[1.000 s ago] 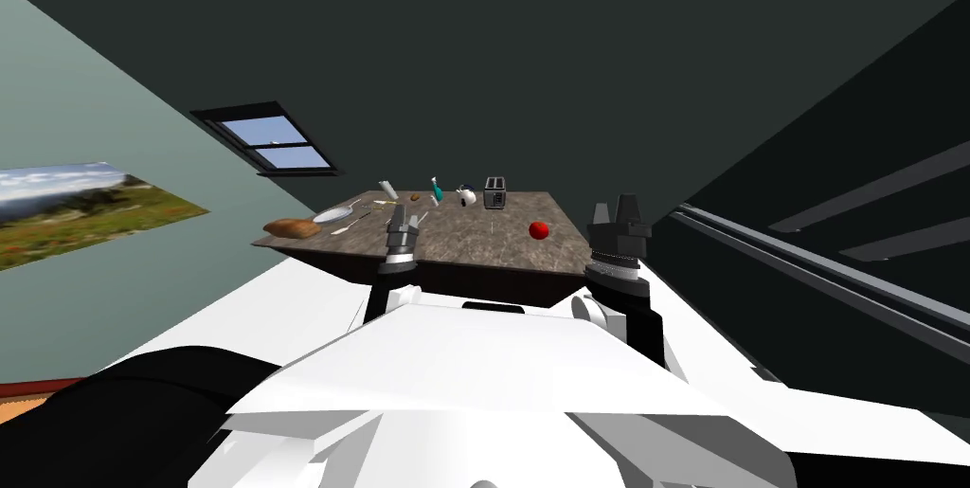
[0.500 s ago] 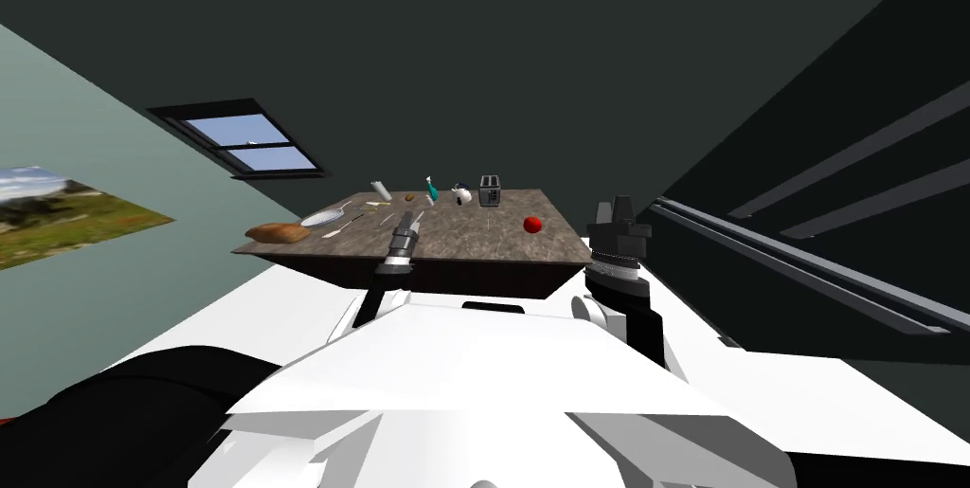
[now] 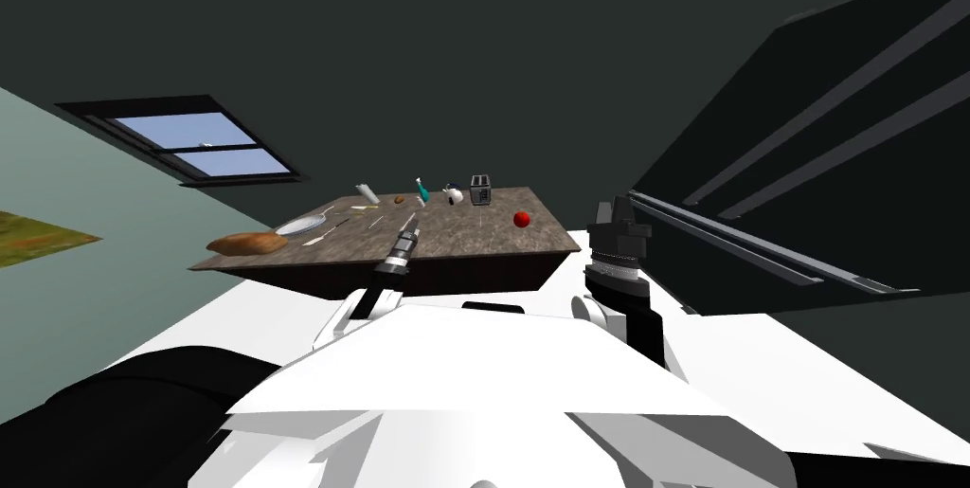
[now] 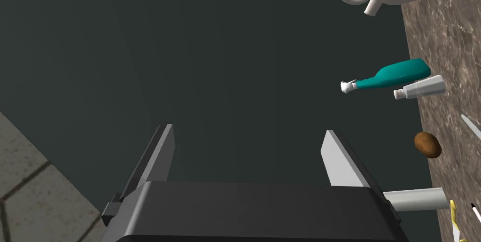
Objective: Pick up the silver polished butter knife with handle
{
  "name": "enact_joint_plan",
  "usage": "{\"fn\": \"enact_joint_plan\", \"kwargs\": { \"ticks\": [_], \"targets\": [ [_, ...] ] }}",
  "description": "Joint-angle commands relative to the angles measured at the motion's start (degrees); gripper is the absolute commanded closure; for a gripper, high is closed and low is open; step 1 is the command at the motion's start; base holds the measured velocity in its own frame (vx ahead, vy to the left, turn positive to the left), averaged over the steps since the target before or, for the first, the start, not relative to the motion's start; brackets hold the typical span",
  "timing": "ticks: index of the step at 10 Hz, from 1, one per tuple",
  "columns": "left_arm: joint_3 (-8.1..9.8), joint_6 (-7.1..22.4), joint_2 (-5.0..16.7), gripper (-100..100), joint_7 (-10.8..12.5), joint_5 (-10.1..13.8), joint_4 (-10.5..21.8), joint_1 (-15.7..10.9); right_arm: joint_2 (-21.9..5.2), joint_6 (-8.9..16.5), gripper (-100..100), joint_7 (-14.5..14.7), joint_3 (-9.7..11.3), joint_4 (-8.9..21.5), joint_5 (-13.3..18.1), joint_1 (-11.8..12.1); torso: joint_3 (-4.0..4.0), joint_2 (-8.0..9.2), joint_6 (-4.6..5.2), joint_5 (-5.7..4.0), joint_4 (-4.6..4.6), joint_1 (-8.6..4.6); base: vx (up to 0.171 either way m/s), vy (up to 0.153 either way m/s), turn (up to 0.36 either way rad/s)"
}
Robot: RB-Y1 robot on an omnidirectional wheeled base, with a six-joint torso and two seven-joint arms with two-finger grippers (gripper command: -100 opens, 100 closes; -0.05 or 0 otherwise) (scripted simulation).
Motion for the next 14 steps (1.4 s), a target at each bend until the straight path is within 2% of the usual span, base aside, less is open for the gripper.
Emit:
{"fn": "enact_joint_plan", "kwargs": {
  "ticks": [1,2,3,4,5,7,8,9,10,11,12,13,14],
  "targets": [
    [0.19,0.84,1.68,-100,0.52,-0.39,1.12,-0.04,0.00,0.00,0,0.00,0.00,0.00,0.00,0.00,0.00,0.00,0.00,0.00,0.00,0.00,-0.041,-0.016,-0.091],
    [0.47,2.18,3.78,-100,1.25,-0.94,2.79,-0.13,0.00,0.00,0,0.00,-0.01,0.00,0.00,0.01,-0.03,-0.06,-0.04,0.01,-0.01,0.02,-0.038,-0.029,-0.168],
    [0.47,2.18,4.04,-100,1.25,-0.94,2.79,-0.13,0.00,0.00,0,0.00,0.00,0.00,0.00,0.00,-0.05,-0.08,-0.01,0.00,-0.02,-0.01,-0.031,-0.022,-0.086],
    [0.67,3.57,6.26,-100,1.95,-1.41,4.56,-0.25,0.00,0.00,0,0.00,-0.01,0.00,0.00,0.01,-0.06,-0.11,-0.04,0.00,-0.02,0.00,-0.031,-0.026,-0.158],
    [0.67,3.57,6.44,-100,1.95,-1.41,4.56,-0.25,0.00,0.00,0,0.00,0.00,0.00,0.00,0.01,-0.07,-0.12,-0.02,0.00,-0.03,0.00,-0.027,-0.018,-0.088],
    [0.82,6.45,10.54,-100,3.22,-2.11,8.35,-0.57,0.00,0.00,0,0.00,0.00,0.00,0.00,0.01,-0.05,-0.09,-0.01,0.00,-0.02,-0.01,-0.049,-0.043,-0.265],
    [0.82,6.45,11.36,-100,3.22,-2.11,8.35,-0.57,0.00,0.00,0,0.00,0.00,0.00,0.00,0.00,-0.04,-0.06,0.01,-0.02,-0.01,-0.08,-0.031,-0.037,-0.099],
    [0.76,7.92,13.58,-100,3.76,-2.31,10.36,-0.77,0.00,0.00,0,0.00,-0.01,0.00,0.00,0.02,-0.05,-0.10,-0.07,-0.01,-0.02,-0.04,-0.025,-0.047,-0.150],
    [0.76,7.92,13.87,-100,3.76,-2.31,10.36,-0.77,0.00,0.00,0,0.00,0.00,0.00,0.00,0.01,-0.08,-0.14,-0.02,-0.01,-0.03,-0.06,-0.014,-0.040,-0.112],
    [0.61,9.41,16.21,-100,4.25,-2.42,12.42,-1.01,0.00,0.00,0,0.00,-0.01,0.00,0.00,0.02,-0.09,-0.17,-0.05,-0.02,-0.03,-0.05,-0.015,-0.049,-0.233],
    [0.37,10.90,17.80,-100,4.66,-2.42,14.36,-1.28,0.00,0.00,0,0.00,0.00,0.00,0.00,0.01,-0.10,-0.18,-0.01,-0.01,-0.04,-0.07,-0.023,-0.072,-0.373],
    [0.37,10.90,18.96,-100,4.66,-2.42,14.53,-1.28,0.00,0.00,0,0.00,0.00,0.00,0.00,0.01,-0.09,-0.17,0.00,-0.03,-0.03,-0.14,-0.014,-0.056,-0.093],
    [0.04,12.38,20.71,-100,5.01,-2.32,16.67,-1.58,0.00,0.00,0,0.00,-0.01,0.00,0.00,0.02,-0.10,-0.18,-0.07,-0.03,-0.03,-0.11,0.002,-0.064,-0.194]
  ]
}}
